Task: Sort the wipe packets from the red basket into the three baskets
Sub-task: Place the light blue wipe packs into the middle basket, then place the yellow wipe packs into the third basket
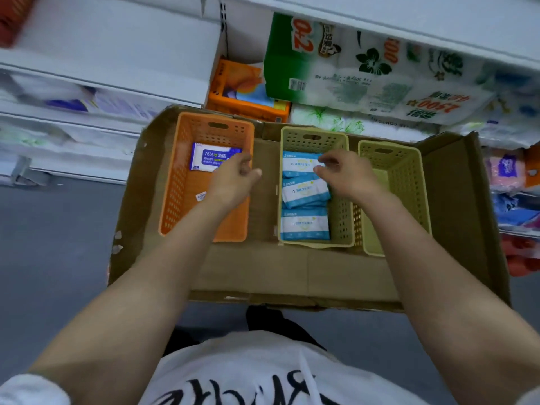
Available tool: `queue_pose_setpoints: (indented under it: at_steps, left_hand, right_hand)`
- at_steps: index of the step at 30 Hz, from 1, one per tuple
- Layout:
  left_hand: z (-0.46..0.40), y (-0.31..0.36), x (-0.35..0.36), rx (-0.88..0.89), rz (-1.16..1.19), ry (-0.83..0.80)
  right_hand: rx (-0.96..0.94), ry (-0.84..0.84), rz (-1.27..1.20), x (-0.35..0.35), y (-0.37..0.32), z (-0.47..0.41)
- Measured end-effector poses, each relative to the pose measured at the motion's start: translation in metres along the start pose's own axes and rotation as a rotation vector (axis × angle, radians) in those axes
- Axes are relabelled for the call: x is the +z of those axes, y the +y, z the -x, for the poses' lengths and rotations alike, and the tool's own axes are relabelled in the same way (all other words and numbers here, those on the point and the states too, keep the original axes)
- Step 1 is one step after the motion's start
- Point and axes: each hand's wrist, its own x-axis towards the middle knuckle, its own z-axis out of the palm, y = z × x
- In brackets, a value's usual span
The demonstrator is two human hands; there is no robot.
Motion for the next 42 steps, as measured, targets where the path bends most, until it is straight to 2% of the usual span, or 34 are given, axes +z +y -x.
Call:
queue_pose_setpoints:
  at_steps: [5, 10, 15, 19, 27, 34, 39, 42]
  left_hand:
    - [0.034, -0.021, -0.122, 0.238, -0.102, 0.136]
    - [0.082, -0.069, -0.266, 0.390, -0.307, 0.316]
    - [0.114, -0.122, -0.396, 0.376, -0.420, 0.416]
    - [0.107, -0.147, -0.464, 0.360, -0.437, 0.479]
    - [0.017, -0.166, -0.573, 0.418, -0.440, 0.523]
    - [-0.109, -0.133, -0.702, 0.462, -0.437, 0.567]
    - [-0.192, -0.120, -0.760, 0.464, -0.428, 0.514]
    - [-0.227, -0.122, -0.773, 0.442, -0.408, 0.465]
  right_hand:
    - [-0.126, 0.218, 0.046, -0.017, -0.096, 0.045]
    - [-0.274, 0.366, 0.094, 0.016, -0.212, 0.087]
    - [-0.427, 0.360, 0.061, 0.069, -0.324, 0.103]
    - [-0.493, 0.302, 0.050, 0.098, -0.397, 0.090]
    - [-0.527, 0.321, 0.052, 0.131, -0.525, 0.001]
    - [-0.590, 0.373, -0.068, 0.134, -0.666, -0.131]
    - [-0.553, 0.247, -0.041, 0.145, -0.739, -0.224]
    - [-0.439, 0.129, 0.019, 0.156, -0.761, -0.271]
